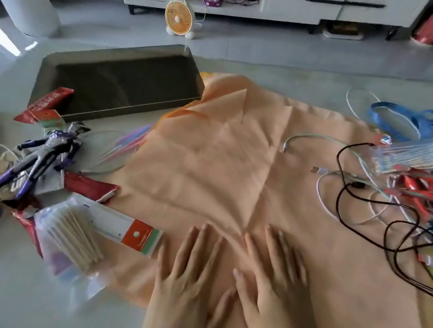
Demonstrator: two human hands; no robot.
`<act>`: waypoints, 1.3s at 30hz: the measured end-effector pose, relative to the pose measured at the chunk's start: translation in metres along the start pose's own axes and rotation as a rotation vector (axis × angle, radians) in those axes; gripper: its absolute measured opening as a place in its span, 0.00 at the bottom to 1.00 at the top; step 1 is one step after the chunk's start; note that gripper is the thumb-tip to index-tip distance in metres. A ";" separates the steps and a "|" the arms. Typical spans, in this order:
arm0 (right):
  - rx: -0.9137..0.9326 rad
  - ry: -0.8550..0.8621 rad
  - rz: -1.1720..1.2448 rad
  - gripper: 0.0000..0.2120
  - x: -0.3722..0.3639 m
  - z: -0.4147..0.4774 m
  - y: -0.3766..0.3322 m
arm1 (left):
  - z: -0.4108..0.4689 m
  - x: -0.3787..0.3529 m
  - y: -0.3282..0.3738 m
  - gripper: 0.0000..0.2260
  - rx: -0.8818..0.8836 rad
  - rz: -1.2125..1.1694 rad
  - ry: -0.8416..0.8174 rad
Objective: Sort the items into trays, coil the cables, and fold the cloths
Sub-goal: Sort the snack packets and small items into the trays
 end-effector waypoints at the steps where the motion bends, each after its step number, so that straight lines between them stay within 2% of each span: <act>1: 0.005 0.018 -0.015 0.31 -0.002 0.000 0.000 | 0.000 -0.006 -0.002 0.29 -0.018 0.010 0.039; 7: 0.034 0.078 -0.053 0.33 -0.006 0.002 0.001 | 0.003 -0.013 -0.006 0.29 -0.020 0.023 0.116; 12: 0.064 0.174 -0.093 0.23 -0.013 -0.002 0.001 | -0.002 -0.016 -0.009 0.30 0.029 0.059 0.063; 14: 0.111 0.266 -0.083 0.15 -0.012 -0.003 0.002 | -0.001 -0.020 -0.009 0.32 0.059 0.103 0.022; 16: 0.132 0.297 -0.035 0.09 -0.007 -0.008 0.002 | -0.011 -0.019 -0.008 0.29 0.036 0.101 0.025; 21: 0.105 0.116 -0.024 0.07 0.005 -0.013 -0.001 | -0.055 -0.002 -0.024 0.25 -0.045 0.151 0.047; 25: 0.021 -0.063 -0.064 0.13 0.012 -0.006 -0.012 | -0.073 -0.001 -0.059 0.27 -0.145 0.063 -0.102; 28: 0.058 -0.054 0.052 0.15 0.014 -0.003 -0.049 | -0.084 0.017 -0.080 0.22 -0.120 -0.159 -0.118; 30: 0.127 -0.056 0.123 0.15 0.009 0.002 -0.077 | -0.087 0.031 -0.095 0.14 -0.058 -0.331 -0.029; 32: 0.176 -0.072 0.221 0.16 0.003 0.013 -0.105 | -0.088 0.041 -0.109 0.11 0.005 -0.384 0.122; 35: 0.204 -0.103 0.283 0.21 -0.009 0.035 -0.136 | -0.085 0.051 -0.128 0.12 -0.004 -0.386 0.241; 39: 0.178 -0.197 0.135 0.26 -0.023 0.061 -0.143 | -0.072 0.060 -0.145 0.15 -0.002 -0.414 0.307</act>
Point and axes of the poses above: each hand's wrist, its own z-axis towards the middle knuckle, its own x-axis out of the back of the hand, y = z × x, the point moved 2 cm from there along z, towards the middle knuckle, and after that the axes turned 13 degrees about x, right-handed, at the moved point
